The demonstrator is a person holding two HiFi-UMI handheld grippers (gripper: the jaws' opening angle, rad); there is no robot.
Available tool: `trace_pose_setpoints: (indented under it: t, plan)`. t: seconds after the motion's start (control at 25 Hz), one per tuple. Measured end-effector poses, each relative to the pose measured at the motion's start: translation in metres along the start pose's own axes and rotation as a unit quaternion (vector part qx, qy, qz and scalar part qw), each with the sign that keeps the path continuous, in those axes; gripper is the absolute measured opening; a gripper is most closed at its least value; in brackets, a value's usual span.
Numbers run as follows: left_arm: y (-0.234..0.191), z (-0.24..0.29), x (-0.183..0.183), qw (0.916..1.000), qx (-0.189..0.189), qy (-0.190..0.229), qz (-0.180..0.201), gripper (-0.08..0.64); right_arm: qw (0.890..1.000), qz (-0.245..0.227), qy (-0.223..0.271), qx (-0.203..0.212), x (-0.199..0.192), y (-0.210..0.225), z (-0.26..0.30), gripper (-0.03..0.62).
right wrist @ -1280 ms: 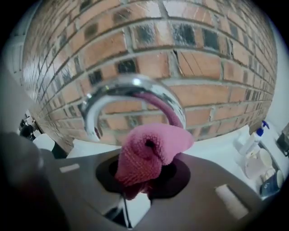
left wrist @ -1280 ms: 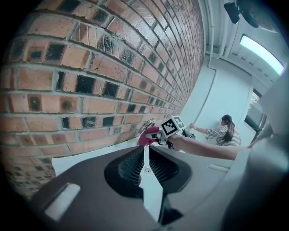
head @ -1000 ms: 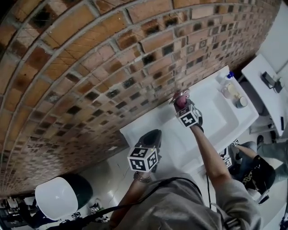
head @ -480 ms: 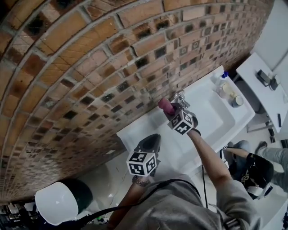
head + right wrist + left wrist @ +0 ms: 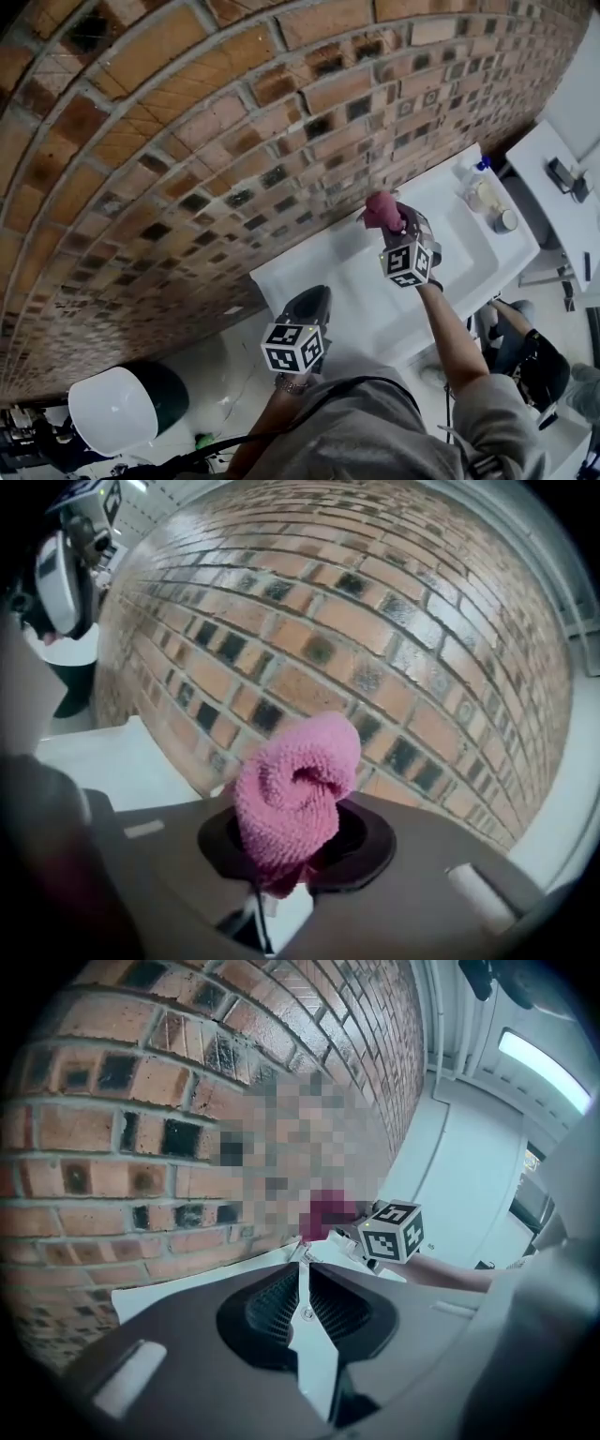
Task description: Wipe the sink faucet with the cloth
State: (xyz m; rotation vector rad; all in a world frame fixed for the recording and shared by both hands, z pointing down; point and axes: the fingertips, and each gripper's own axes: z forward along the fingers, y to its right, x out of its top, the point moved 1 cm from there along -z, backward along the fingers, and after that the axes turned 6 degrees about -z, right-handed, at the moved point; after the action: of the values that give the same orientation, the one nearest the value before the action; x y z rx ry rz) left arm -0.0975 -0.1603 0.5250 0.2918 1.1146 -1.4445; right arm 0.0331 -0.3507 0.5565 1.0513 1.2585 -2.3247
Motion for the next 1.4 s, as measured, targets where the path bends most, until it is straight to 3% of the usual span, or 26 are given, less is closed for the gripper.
trace_pose_setpoints:
  t: [0.12,0.2,0.28,0.36,0.48,0.64,0.72,0.8,0.96,1.08,1.2,1.32,1.4]
  plan:
    - [0.000,-0.001,0.001,1.0000,0.000,0.002,0.001,0.051,0.996,0.053,-0.028,-0.060,-0.023,0.033,0.006,0.085]
    - [-0.003,-0.002,0.001,1.0000,0.004,0.001,-0.001,0.051,0.990,0.086,-0.078,-0.079,-0.053,0.052,0.022,0.082]
    - [-0.005,-0.001,0.000,1.0000,0.005,0.000,-0.002,0.051,0.979,0.137,-0.141,-0.053,-0.095,0.052,0.045,0.080]
    - [-0.005,-0.001,-0.003,1.0000,0.006,-0.003,-0.002,0.051,0.966,0.158,-0.203,-0.002,-0.132,0.029,0.065,0.077]
    - [-0.004,0.003,-0.005,0.9999,0.006,-0.009,-0.002,0.051,0.961,0.105,-0.249,0.059,-0.156,-0.011,0.081,0.077]
    - [-0.001,0.008,-0.001,0.9999,0.003,-0.012,0.005,0.051,0.967,0.026,-0.230,0.109,-0.171,-0.018,0.084,0.076]
    - [-0.001,0.009,0.000,0.9999,0.003,-0.012,0.006,0.051,0.953,-0.051,-0.262,0.145,-0.201,-0.024,0.080,0.078]
    - [-0.001,0.008,-0.002,0.9999,0.003,-0.013,0.006,0.051,0.943,-0.073,-0.286,0.154,-0.229,-0.030,0.070,0.075]
    - [-0.003,0.007,-0.003,0.9999,0.005,-0.013,0.003,0.051,0.942,-0.031,-0.303,0.139,-0.249,-0.052,0.050,0.077]
    - [-0.005,0.006,-0.003,0.9999,0.007,-0.010,0.001,0.051,0.940,0.040,-0.319,0.114,-0.245,-0.063,0.039,0.078]
    - [-0.007,0.005,-0.004,0.9999,0.008,-0.010,-0.002,0.051,0.931,0.100,-0.317,0.149,-0.224,-0.100,0.030,0.078]
    - [-0.004,0.005,-0.004,0.9999,0.004,-0.011,0.000,0.051,0.927,0.184,-0.272,0.181,-0.181,-0.133,0.026,0.078]
    - [-0.001,0.006,-0.003,0.9999,0.001,-0.011,0.003,0.051,0.915,0.259,-0.252,0.183,-0.160,-0.135,0.027,0.078]
